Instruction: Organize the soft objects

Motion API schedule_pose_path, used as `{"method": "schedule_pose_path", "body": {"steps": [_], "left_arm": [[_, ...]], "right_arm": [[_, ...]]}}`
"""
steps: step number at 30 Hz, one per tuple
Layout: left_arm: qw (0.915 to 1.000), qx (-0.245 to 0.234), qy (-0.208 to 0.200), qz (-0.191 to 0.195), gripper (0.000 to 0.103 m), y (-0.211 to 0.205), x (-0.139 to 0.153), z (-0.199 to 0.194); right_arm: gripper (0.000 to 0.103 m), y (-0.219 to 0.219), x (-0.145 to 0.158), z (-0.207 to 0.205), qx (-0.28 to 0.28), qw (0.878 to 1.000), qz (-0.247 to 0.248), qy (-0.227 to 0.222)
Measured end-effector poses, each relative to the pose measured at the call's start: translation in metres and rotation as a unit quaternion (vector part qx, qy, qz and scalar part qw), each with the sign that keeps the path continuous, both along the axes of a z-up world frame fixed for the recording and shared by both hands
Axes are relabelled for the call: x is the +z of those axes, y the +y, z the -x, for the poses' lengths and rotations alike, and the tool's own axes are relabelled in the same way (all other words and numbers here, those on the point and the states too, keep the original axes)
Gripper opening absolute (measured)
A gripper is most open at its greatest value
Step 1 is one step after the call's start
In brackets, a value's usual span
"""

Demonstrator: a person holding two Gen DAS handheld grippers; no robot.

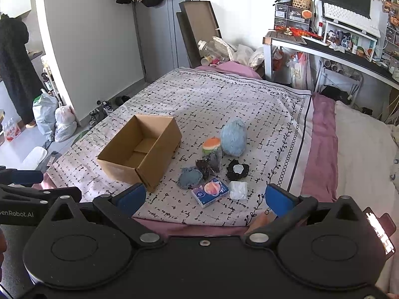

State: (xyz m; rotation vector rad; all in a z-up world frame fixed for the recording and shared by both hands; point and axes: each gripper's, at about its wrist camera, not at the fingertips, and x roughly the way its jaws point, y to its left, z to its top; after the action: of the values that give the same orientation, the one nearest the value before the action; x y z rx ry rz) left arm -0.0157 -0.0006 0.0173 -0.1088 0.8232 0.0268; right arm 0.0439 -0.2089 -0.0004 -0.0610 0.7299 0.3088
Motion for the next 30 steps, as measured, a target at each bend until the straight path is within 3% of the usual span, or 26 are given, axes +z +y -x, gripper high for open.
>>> {"method": "schedule_pose_path", "body": {"steps": [30], "left_arm": [[1.0, 0.005, 0.0, -0.001, 0.094, -0.0024, -0.0034, -0.001]], "right_arm": [[0.103, -0.0035, -0.0027, -0.0025, -0.007, 1.0, 0.007, 0.001]]}}
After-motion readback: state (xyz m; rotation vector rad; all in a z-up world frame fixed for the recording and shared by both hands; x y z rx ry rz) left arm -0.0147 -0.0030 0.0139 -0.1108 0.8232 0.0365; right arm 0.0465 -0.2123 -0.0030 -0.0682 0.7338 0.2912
